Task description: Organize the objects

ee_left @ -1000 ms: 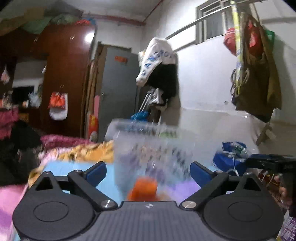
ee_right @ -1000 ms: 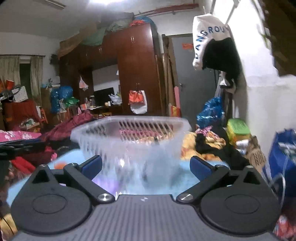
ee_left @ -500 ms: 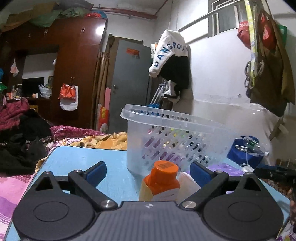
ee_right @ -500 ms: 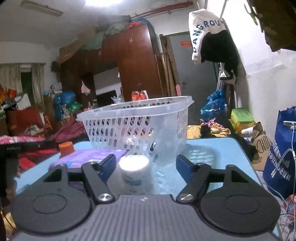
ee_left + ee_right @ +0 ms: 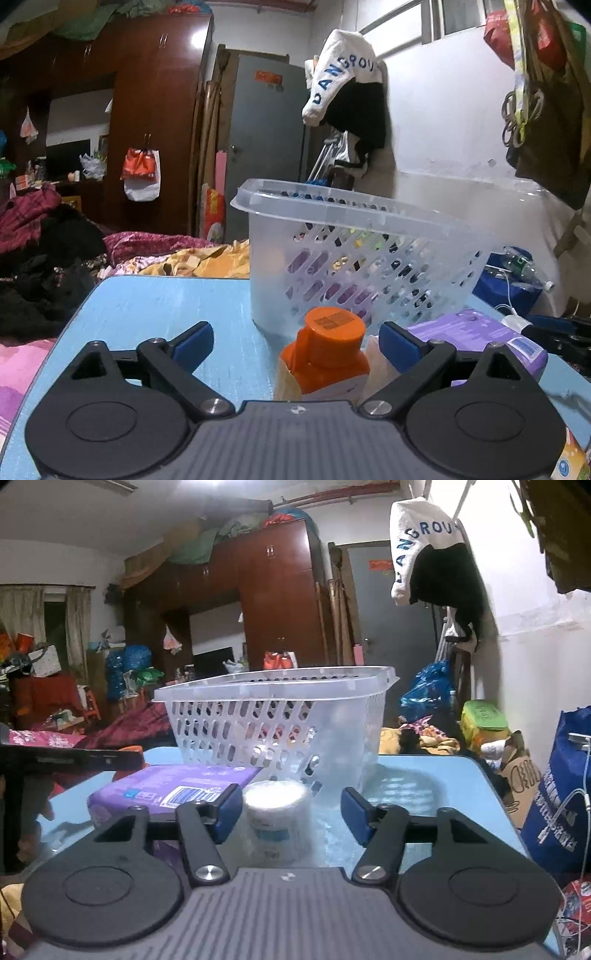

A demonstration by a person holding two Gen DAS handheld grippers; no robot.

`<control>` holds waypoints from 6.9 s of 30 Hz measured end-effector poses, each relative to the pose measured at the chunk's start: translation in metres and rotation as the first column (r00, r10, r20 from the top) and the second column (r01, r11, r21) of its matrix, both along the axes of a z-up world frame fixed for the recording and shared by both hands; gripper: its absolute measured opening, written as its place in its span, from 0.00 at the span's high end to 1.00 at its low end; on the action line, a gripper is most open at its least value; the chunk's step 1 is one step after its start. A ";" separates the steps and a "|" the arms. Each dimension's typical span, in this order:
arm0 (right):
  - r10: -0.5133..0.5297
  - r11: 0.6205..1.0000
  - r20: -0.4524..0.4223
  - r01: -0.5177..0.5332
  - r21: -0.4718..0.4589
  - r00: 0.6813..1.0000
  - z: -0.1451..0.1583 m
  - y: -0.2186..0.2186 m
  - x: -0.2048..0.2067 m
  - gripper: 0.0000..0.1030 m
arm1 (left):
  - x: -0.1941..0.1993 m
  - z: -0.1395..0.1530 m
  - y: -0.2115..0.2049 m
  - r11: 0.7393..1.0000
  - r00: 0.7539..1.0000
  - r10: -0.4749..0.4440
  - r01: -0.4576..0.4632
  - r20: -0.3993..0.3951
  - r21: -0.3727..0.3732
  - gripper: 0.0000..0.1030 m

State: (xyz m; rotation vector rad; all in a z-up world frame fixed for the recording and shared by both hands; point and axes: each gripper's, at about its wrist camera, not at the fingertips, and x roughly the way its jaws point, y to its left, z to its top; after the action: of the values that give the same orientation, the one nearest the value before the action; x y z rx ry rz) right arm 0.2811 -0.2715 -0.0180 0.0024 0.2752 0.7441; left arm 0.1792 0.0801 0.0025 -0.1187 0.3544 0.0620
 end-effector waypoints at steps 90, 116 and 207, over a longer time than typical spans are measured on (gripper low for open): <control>-0.005 1.000 0.011 0.005 -0.012 1.000 0.066 -0.009 0.036 0.00 | -0.004 0.079 -0.033 0.990 0.985 -0.140 0.141 0.098 -0.003 0.11; 0.254 0.966 0.047 -0.256 0.033 0.966 -0.045 -0.032 -0.059 0.21 | -0.129 -0.063 -0.104 0.914 0.916 -0.393 0.379 0.078 0.147 0.15; 0.102 0.995 0.010 -0.102 -0.010 0.995 0.043 -0.015 0.027 0.00 | -0.033 0.037 -0.010 0.976 0.973 -0.216 0.218 0.085 -0.010 0.14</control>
State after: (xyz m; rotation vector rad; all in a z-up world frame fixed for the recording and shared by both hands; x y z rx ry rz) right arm 0.3085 -0.2863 0.0250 -0.0247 0.2700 0.8436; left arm 0.1457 0.0703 0.0395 -0.1008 0.2824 -0.1628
